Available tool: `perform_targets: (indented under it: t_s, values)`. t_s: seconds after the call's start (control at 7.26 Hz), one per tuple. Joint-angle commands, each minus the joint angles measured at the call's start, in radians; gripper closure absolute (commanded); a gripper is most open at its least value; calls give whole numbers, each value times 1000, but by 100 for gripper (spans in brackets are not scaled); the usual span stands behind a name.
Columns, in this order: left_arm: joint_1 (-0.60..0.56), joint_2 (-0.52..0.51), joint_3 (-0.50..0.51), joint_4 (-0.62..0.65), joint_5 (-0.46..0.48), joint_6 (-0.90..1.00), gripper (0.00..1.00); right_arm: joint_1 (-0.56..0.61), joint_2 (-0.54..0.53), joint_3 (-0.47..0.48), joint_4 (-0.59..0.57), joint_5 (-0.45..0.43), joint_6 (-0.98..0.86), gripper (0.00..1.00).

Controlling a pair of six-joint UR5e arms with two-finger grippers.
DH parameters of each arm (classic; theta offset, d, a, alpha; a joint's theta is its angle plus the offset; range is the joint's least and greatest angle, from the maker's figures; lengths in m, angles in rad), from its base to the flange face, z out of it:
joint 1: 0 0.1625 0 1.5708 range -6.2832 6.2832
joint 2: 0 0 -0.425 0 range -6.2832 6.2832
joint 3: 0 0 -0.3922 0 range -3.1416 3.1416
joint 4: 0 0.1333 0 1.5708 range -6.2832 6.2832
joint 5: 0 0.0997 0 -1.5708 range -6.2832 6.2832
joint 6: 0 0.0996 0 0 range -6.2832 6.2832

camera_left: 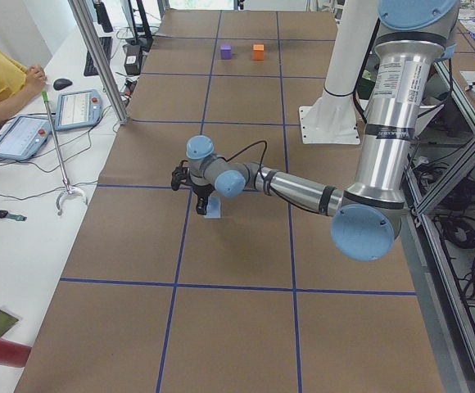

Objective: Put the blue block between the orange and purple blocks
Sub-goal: 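Carry the light-blue cube with the left gripper toward the table center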

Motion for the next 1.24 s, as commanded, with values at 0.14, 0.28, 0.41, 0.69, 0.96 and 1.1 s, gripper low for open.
perform_targets:
  t_s: [0.14,0.28,0.41,0.69,0.96,1.1]
  values:
    - [228,-371,-52,265,20,-334,100,0,0,18,0,-1,1,0]
    - [298,-507,39,265,100,-428,100,0,0,18,0,0,2,0]
    - [370,-670,189,265,177,-487,100,0,2,20,0,-1,2,0]
    - [446,-957,483,256,254,-567,100,-3,2,29,0,0,2,0]
    - [579,-1059,589,248,413,-585,100,-30,2,29,0,9,2,0]
    - [607,-1076,609,233,455,-584,91,-49,12,29,0,11,7,0]
